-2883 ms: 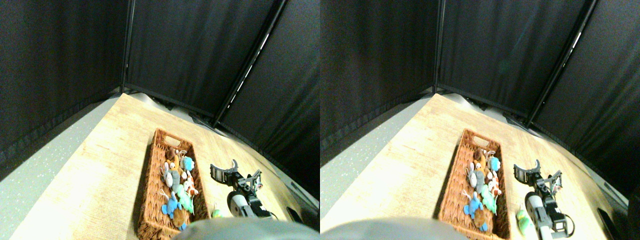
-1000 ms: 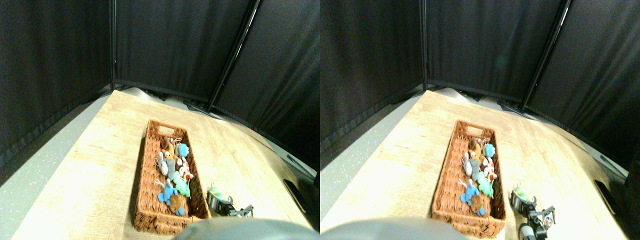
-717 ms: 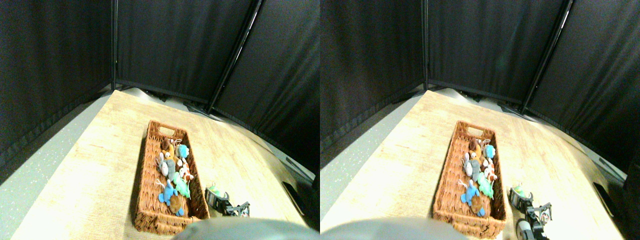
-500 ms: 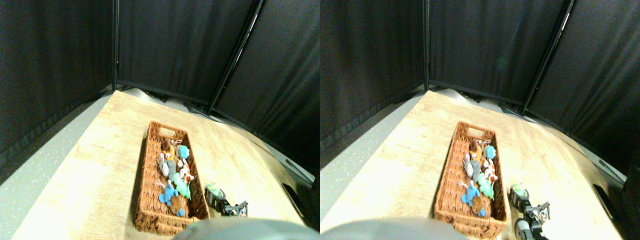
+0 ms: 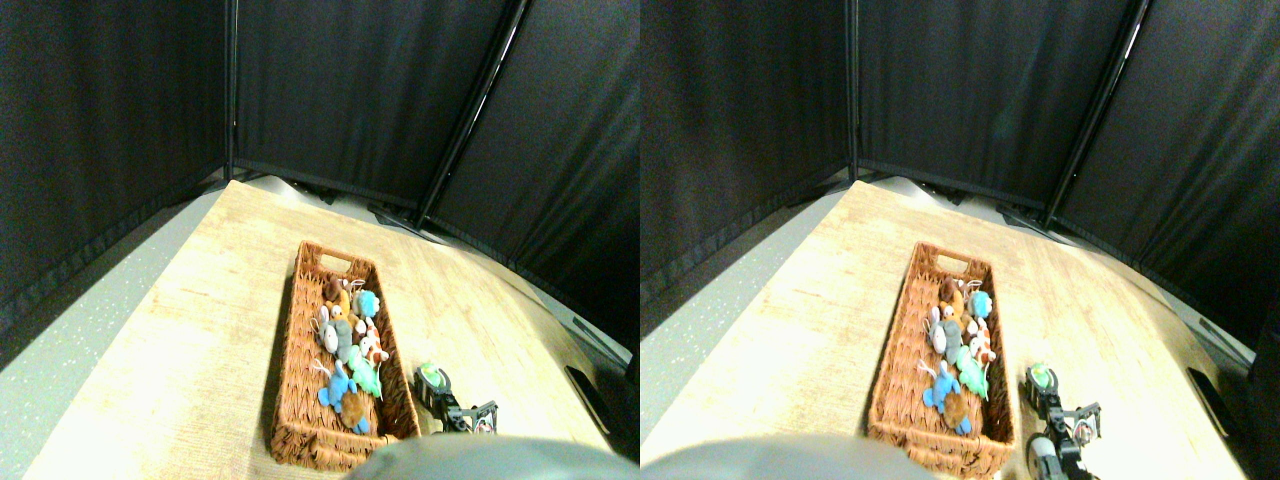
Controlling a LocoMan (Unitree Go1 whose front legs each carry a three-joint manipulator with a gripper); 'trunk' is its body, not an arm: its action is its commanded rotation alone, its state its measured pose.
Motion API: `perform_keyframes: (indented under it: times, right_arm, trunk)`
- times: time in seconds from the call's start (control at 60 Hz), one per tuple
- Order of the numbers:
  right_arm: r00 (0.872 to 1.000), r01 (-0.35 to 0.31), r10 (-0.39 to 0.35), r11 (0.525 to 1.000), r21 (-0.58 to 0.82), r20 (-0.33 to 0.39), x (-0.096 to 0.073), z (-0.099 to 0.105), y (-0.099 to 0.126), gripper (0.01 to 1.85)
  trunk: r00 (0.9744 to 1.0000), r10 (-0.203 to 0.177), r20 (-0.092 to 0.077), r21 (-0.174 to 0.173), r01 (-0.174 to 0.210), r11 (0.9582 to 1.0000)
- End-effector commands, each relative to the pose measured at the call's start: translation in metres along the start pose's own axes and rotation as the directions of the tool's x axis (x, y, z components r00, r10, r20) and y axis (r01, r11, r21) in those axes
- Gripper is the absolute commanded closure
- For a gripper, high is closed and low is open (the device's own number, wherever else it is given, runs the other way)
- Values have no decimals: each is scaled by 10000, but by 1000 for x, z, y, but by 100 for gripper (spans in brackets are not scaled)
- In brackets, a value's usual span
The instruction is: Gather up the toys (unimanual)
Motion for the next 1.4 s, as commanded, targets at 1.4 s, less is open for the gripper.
perform_keyframes:
  times: [1.4]
  right_arm:
    - [8913, -3905, 3281, 9062, -1622, -3130, -36, -62, 171, 170]
  trunk:
    - [9901, 1333, 429, -1206, -1273, 9845]
